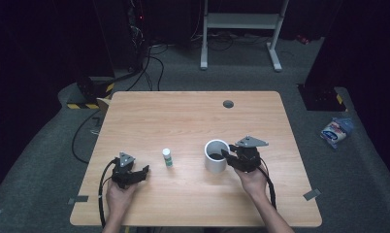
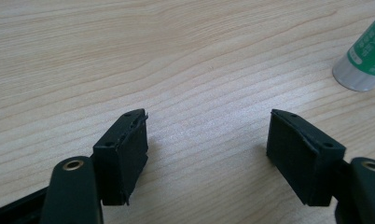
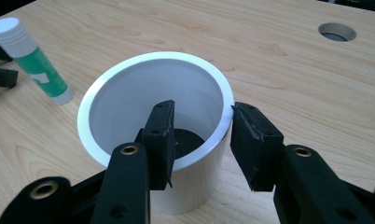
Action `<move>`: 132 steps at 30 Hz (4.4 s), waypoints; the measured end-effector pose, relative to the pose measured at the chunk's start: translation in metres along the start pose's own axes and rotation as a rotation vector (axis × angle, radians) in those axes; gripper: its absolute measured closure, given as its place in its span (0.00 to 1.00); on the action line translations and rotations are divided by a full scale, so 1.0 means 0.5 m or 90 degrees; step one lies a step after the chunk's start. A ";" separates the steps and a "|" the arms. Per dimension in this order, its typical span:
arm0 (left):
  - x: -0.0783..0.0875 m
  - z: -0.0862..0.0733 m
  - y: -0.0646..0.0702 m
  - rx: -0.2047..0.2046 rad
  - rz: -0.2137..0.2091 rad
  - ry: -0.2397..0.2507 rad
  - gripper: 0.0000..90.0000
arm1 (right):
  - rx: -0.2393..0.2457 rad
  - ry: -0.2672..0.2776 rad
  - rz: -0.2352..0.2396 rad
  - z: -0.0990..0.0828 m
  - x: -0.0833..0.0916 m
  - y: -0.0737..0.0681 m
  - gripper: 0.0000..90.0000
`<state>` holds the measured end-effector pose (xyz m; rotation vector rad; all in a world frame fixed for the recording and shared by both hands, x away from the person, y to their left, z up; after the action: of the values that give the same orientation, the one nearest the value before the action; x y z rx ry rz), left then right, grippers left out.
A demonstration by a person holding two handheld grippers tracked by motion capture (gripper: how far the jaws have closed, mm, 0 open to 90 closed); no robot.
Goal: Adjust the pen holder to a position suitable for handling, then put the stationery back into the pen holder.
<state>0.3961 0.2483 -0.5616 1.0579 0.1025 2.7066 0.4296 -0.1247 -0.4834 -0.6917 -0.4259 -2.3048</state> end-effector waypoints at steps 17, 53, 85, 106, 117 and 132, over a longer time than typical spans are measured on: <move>0.000 0.000 0.000 0.001 -0.001 -0.001 0.32 | 0.043 0.009 0.026 -0.002 0.006 -0.058 0.64; 0.000 0.000 0.000 0.003 0.000 -0.001 0.33 | -0.064 0.068 -0.045 -0.099 0.101 0.054 0.47; 0.004 -0.004 0.000 -0.007 -0.012 -0.003 0.32 | -0.094 -0.062 -0.144 -0.229 0.069 0.132 0.47; 0.039 0.004 0.029 -0.024 -0.046 0.010 0.28 | -0.089 -0.113 -0.169 -0.242 0.056 0.137 0.40; 0.064 0.025 0.075 -0.019 -0.107 0.028 0.26 | -0.087 -0.113 -0.173 -0.242 0.056 0.137 0.40; 0.045 0.054 0.139 -0.060 -0.139 0.030 0.28 | -0.091 -0.114 -0.175 -0.241 0.055 0.132 0.39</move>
<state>0.3851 0.1857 -0.5162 0.9007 0.0917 2.5143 0.4148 -0.2431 -0.5572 -0.9667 -0.4664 -2.5605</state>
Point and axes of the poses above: each handheld gripper's, and its own axes: x roughly backward along the jaws, z roughly out of its top, y roughly to its right, the point moved 5 cm from there along -x, roughly forward along the jaws, and after that the axes turned 12 degrees about x, right-handed, at the moved point
